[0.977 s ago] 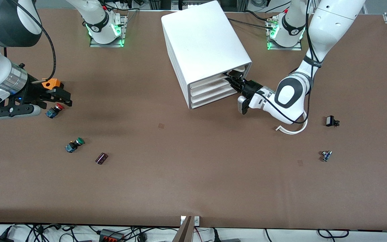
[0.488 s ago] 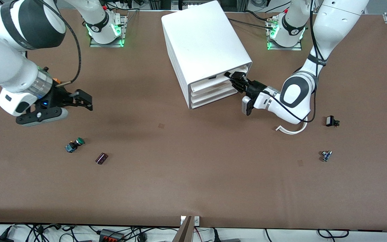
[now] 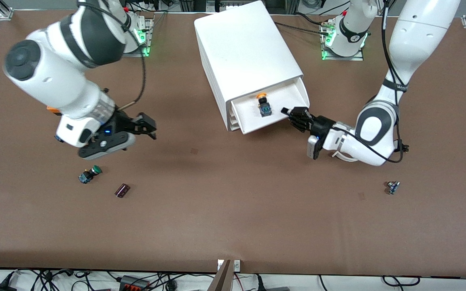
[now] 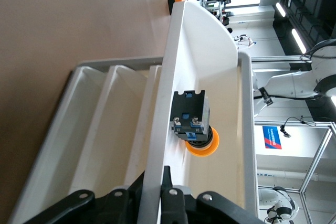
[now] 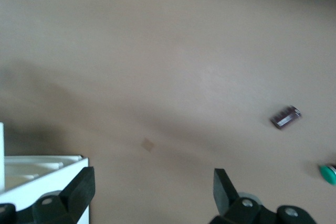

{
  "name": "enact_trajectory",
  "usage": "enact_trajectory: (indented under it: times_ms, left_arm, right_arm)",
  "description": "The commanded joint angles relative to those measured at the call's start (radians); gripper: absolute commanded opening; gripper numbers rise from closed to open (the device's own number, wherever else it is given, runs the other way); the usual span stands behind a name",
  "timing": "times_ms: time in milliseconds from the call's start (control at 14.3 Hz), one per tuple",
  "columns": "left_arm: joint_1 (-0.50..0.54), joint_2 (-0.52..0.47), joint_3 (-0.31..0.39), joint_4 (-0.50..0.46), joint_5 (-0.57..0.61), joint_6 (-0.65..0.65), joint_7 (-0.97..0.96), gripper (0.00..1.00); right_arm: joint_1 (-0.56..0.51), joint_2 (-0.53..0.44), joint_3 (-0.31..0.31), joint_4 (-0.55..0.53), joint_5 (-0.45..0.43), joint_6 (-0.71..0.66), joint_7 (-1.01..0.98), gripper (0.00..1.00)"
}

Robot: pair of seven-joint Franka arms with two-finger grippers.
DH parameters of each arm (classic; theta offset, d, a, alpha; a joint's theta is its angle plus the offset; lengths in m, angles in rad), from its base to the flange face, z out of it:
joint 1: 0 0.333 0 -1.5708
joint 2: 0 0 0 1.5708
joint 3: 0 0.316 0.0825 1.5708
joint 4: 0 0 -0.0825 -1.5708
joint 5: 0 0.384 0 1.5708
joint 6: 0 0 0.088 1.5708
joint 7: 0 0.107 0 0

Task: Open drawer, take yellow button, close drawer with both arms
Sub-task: 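Pull the drawer open with the left gripper while the right gripper approaches, then grasp the orange-capped button in the drawer with the right gripper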

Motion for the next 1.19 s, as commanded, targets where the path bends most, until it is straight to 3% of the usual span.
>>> enact_trajectory:
  times_ms: [0, 70, 140, 209, 349, 558, 907, 1116]
  left_arm:
    - [0.000, 0.083, 0.008, 0.108, 0.021, 0.031, -0.004, 0.01]
    - [0.003, 0.084, 0.008, 0.109, 0.023, 0.031, -0.002, 0.07]
    - [0.004, 0.081, 0.008, 0.108, 0.024, 0.030, -0.002, 0.38]
    - [0.007, 0.080, 0.008, 0.108, 0.029, 0.028, 0.005, 0.99]
    - [0.024, 0.065, 0.008, 0.109, 0.030, 0.016, -0.016, 1.00]
    - [0.049, 0.017, 0.011, 0.143, 0.059, -0.062, -0.216, 1.00]
    - [0.055, -0.018, 0.011, 0.403, 0.454, -0.237, -0.605, 1.00]
    - [0.046, -0.067, 0.003, 0.444, 0.689, -0.239, -0.692, 1.00]
  right_arm:
    - [0.073, 0.040, -0.011, 0.035, 0.009, 0.070, 0.087, 1.00]
    - [0.102, 0.048, -0.012, 0.041, 0.007, 0.081, 0.113, 1.00]
    - [0.127, 0.064, -0.012, 0.067, 0.001, 0.079, 0.127, 1.00]
    - [0.154, 0.083, -0.012, 0.094, -0.017, 0.075, 0.142, 1.00]
    - [0.222, 0.121, -0.012, 0.145, -0.074, 0.075, 0.235, 1.00]
    - [0.324, 0.210, -0.015, 0.249, -0.170, 0.073, 0.381, 1.00]
    - [0.426, 0.324, -0.021, 0.389, -0.200, 0.072, 0.575, 1.00]
    - [0.473, 0.365, -0.021, 0.412, -0.203, 0.082, 0.633, 1.00]
